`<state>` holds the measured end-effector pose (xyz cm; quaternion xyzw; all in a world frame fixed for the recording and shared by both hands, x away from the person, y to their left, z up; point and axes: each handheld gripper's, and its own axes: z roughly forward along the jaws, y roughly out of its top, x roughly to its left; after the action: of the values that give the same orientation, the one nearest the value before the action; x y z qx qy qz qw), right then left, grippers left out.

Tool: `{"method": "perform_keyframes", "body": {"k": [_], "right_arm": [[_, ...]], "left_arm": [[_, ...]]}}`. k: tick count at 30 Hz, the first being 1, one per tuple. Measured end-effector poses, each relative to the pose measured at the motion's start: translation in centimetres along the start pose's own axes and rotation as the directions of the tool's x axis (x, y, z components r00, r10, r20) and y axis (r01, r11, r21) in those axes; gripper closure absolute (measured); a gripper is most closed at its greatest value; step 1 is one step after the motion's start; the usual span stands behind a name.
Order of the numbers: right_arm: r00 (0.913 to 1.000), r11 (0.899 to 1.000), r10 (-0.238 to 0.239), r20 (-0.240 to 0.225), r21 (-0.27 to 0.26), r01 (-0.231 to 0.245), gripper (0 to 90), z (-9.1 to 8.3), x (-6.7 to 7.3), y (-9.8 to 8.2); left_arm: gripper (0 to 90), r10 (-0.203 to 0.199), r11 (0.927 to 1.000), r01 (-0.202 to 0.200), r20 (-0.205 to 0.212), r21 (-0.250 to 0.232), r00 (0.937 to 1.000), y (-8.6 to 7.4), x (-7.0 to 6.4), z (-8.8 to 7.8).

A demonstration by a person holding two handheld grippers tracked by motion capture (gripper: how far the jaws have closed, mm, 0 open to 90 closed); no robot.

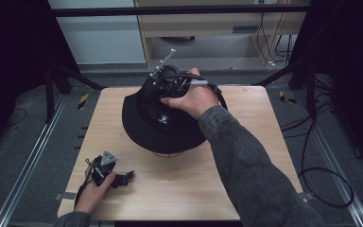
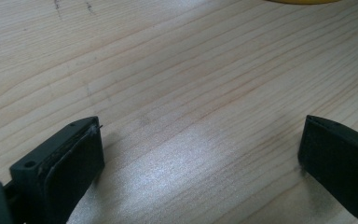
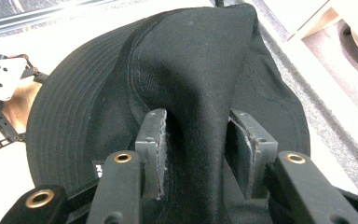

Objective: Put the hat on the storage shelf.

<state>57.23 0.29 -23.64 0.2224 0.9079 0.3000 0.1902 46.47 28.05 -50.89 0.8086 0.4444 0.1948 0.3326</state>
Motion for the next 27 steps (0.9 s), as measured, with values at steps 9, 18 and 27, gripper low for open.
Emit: {"method": "perform_keyframes", "body": {"k": [9, 18, 27], "right_arm": [[1.0000, 1.000, 0.006, -0.002, -0.006, -0.006, 52.3, -0.17, 0.00, -0.11], [0.9998, 1.000, 0.015, -0.008, -0.008, -0.015, 44.6, -0.38, -0.01, -0.36], [0.9996, 0.999, 0.027, -0.004, -0.019, -0.027, 31.8, -0.85, 0.24, -0.55]], "left_arm": [[0.0, 0.000, 1.0000, 0.000, 0.000, 0.000, 1.0000, 0.00, 0.00, 0.00], [0.0, 0.000, 1.0000, 0.000, 0.000, 0.000, 1.0000, 0.00, 0.00, 0.00], [0.0, 0.000, 1.0000, 0.000, 0.000, 0.000, 1.0000, 0.00, 0.00, 0.00]]}}
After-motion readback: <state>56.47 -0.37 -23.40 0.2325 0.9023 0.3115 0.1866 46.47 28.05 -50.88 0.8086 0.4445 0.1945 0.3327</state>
